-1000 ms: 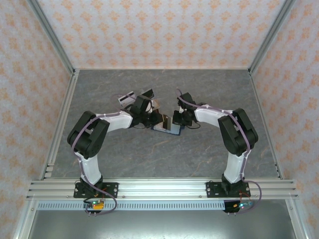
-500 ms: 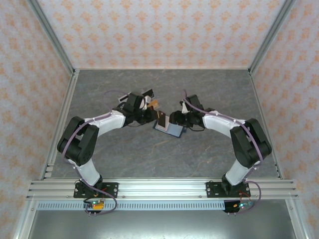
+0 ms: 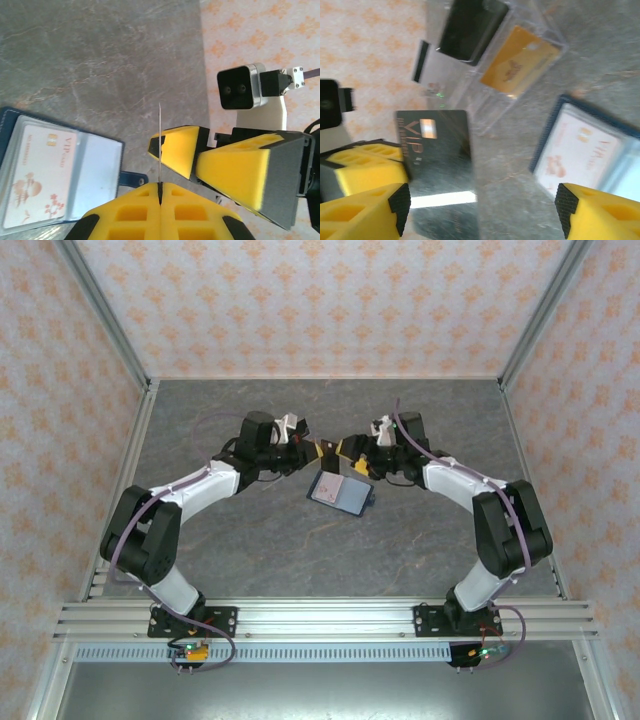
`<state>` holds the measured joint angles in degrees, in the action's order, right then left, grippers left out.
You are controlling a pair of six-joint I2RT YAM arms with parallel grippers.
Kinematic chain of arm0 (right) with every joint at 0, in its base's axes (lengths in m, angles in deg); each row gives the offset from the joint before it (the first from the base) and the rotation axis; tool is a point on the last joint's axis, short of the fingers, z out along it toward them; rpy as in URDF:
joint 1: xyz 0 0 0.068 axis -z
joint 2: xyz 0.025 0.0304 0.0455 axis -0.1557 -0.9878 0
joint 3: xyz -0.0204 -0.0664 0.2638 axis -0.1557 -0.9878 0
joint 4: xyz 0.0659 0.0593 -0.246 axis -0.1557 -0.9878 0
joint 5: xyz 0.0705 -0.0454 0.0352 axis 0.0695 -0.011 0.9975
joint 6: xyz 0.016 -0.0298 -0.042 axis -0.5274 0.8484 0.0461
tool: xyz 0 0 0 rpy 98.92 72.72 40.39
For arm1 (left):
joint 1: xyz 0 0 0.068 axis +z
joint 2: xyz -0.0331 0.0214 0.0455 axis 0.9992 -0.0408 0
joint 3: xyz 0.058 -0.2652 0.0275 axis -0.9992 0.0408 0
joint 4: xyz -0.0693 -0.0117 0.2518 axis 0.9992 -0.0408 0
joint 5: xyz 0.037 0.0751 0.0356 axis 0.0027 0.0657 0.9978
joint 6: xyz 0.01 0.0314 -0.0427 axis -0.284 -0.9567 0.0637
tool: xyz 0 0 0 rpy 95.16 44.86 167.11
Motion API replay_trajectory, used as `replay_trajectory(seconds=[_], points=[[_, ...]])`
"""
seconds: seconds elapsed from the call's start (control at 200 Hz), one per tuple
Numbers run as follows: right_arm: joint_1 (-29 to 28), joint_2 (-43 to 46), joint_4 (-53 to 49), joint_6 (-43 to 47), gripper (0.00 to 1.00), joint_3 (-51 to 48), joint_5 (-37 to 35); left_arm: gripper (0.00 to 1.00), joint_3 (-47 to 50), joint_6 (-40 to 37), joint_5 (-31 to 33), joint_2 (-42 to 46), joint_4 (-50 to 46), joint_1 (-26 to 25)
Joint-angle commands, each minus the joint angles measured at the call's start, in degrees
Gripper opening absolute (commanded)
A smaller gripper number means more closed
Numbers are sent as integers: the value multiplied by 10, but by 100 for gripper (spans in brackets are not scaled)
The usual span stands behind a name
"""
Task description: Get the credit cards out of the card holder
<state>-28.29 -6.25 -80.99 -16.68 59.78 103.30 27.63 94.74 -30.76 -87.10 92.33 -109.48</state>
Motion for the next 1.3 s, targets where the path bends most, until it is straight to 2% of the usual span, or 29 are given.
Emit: replay_trajectory(seconds=[0.0,0.08,0.16,0.425,0.601,0.686,0.861,0.926,1.116,1.296], points=[[1,-18,119,-81,79,29,71,0,-23,30,-26,14,47,11],[4,-30,196,-138,78,25,82,0,-23,54,-37,9,76,16],[6,-40,274,-193,72,17,88,0,-20,68,-39,8,91,19],[5,-57,333,-251,52,18,103,0,-14,104,-46,6,127,22],[5,-56,358,-272,21,12,101,0,-11,136,-45,7,152,22],[5,-55,387,-298,14,3,84,1,-1,163,-37,10,184,22],[-7,-53,434,-338,9,-16,42,27,13,196,-9,9,220,11],[-10,-53,450,-347,9,-20,26,34,13,206,-4,4,231,2],[-10,-60,470,-364,9,-24,4,33,19,224,7,-3,257,-8],[-9,-63,465,-362,9,-27,-6,23,28,224,12,-3,261,-8]])
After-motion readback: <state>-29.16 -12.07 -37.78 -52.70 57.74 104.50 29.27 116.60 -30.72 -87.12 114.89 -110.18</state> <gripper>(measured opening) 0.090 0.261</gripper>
